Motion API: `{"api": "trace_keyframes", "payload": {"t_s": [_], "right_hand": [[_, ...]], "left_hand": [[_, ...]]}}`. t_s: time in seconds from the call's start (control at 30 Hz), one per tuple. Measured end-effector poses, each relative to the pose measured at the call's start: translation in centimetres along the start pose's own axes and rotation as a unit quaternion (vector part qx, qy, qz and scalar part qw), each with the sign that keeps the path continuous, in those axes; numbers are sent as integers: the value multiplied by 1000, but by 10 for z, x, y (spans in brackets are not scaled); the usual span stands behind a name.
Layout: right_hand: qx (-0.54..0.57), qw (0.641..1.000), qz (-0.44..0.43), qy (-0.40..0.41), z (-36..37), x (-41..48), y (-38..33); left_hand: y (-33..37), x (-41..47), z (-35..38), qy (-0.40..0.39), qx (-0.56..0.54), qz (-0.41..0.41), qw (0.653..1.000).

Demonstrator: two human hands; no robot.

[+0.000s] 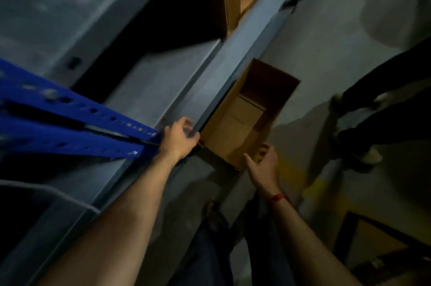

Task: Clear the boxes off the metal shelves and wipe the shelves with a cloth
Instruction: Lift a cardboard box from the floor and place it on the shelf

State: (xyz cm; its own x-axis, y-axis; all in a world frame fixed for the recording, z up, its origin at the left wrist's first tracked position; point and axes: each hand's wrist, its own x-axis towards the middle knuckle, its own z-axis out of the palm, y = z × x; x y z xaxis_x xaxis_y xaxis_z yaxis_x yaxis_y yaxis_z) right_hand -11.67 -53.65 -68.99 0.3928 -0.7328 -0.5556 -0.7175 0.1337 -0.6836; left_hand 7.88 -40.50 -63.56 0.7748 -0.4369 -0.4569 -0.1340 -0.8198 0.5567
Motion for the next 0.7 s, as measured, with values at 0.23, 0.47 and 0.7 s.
{"api": "trace_keyframes", "payload": {"t_s": [0.23,0.47,0.7], "right_hand": [[23,989,145,-5,106,103,154],[150,960,234,-21,212,204,270],[134,977,158,50,249,219,269]], "left_hand": [[-109,117,154,-150,14,-130,980],[-209,216,268,-52,75,-103,991],[-230,238,294,94,234,-62,966]]}}
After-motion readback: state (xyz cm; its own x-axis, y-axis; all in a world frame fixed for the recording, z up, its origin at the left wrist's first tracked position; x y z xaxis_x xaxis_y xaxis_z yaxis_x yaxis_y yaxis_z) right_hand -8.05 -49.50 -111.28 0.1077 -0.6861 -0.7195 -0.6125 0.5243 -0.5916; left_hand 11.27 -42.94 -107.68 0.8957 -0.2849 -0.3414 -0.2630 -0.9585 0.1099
